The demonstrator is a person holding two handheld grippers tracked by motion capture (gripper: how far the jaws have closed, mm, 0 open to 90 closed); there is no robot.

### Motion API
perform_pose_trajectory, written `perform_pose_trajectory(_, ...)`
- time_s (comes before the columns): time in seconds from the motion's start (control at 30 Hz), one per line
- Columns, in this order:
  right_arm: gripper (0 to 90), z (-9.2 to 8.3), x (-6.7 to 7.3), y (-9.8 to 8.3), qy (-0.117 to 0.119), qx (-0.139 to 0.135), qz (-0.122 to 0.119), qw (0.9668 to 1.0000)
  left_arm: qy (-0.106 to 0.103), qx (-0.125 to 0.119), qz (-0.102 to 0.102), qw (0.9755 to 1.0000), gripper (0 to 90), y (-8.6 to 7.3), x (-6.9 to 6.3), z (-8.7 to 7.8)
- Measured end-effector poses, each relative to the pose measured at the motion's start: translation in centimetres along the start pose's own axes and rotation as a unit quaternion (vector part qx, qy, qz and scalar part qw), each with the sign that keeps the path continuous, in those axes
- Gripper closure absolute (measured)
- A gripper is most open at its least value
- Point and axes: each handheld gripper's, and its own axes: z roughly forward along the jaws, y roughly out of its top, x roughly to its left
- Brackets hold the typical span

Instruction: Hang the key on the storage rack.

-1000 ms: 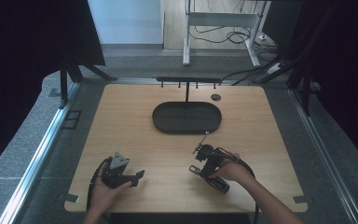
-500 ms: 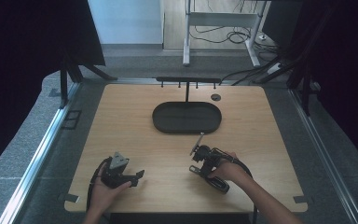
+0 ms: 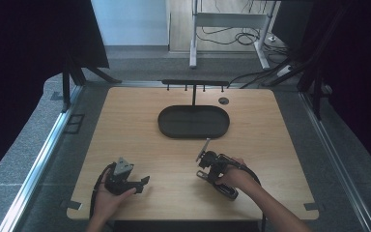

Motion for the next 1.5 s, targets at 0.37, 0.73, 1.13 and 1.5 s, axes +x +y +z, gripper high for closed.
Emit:
perform_pose_trajectory(0.37, 80.2, 0.0, 0.3, -0.1, -0.009, -0.001, -0.001, 1.0000, 0.000, 0.001, -0.001, 1.0000, 21.2, 0.0, 0.1, 0.1)
perform_pose_trajectory(0.73, 80.4, 0.0, 0.2, -0.2, -0.009, -0.005, -0.002, 0.9999, 0.000, 0.001, 0.000, 1.0000, 21.3, 0.0, 0.1, 0.1)
perform_pose_trajectory(1.13, 81.0, -1.8, 0.3, -1.3, -0.019, -0.050, 0.006, 0.9986, 0.000, 0.003, 0.000, 1.0000, 21.7, 0.0, 0.1, 0.1)
perform_pose_trajectory(1.5, 81.2, -4.9, 0.9, -2.4, -0.029, -0.112, 0.009, 0.9932, 0.000, 0.004, -0.001, 1.0000, 21.8, -0.1, 0.0, 0.2)
